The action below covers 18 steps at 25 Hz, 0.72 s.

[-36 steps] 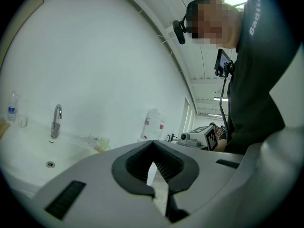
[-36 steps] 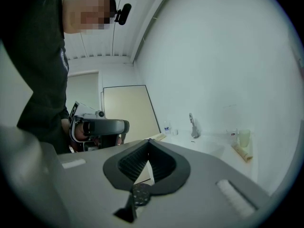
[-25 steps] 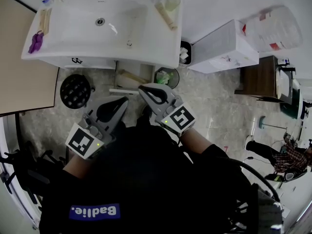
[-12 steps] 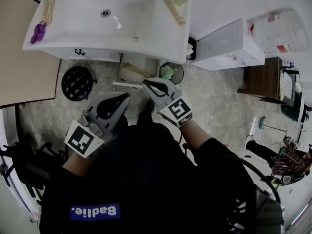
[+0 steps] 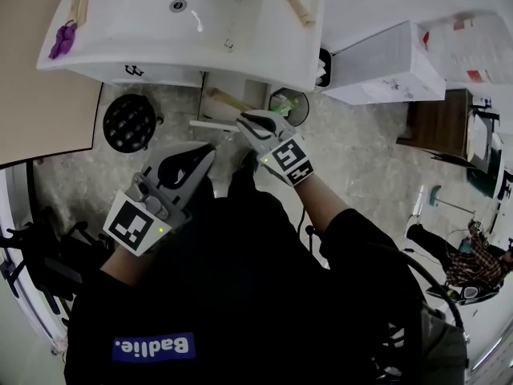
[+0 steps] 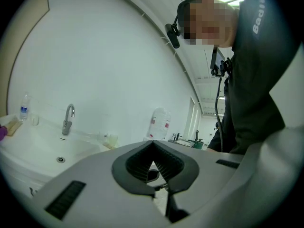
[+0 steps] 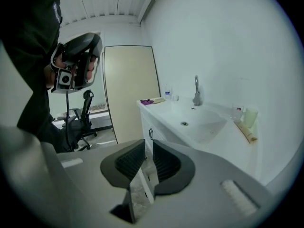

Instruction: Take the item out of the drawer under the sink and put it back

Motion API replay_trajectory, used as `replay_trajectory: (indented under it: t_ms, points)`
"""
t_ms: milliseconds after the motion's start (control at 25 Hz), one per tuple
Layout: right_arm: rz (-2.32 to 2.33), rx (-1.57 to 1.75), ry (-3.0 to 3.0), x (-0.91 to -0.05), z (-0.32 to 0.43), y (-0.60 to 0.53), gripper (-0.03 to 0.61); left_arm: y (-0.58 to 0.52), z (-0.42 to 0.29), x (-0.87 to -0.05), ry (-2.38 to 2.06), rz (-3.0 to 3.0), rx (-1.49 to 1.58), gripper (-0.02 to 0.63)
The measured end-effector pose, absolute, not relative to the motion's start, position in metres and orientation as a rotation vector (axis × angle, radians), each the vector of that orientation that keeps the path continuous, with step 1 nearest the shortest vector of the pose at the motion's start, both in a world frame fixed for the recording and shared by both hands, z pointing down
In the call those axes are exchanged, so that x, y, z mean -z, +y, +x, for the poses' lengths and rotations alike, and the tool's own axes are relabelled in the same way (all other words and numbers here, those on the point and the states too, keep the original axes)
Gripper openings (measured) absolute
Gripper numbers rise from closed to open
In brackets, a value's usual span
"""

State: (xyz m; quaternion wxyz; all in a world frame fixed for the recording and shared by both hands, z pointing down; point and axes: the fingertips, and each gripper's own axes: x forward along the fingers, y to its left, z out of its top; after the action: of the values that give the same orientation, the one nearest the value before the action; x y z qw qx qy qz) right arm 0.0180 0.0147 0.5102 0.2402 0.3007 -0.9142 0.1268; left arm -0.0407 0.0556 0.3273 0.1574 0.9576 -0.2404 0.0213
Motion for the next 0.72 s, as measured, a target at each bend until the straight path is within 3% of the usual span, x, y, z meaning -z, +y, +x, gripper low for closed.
replay_trajectory:
  t_ms: [720]
  points:
    - [0.686, -0.366, -2.237, -0.635, 0.03, -0.013, 0.083, 0.033, -0.054, -0.341, -0.711, 2.723, -0.08, 0.005]
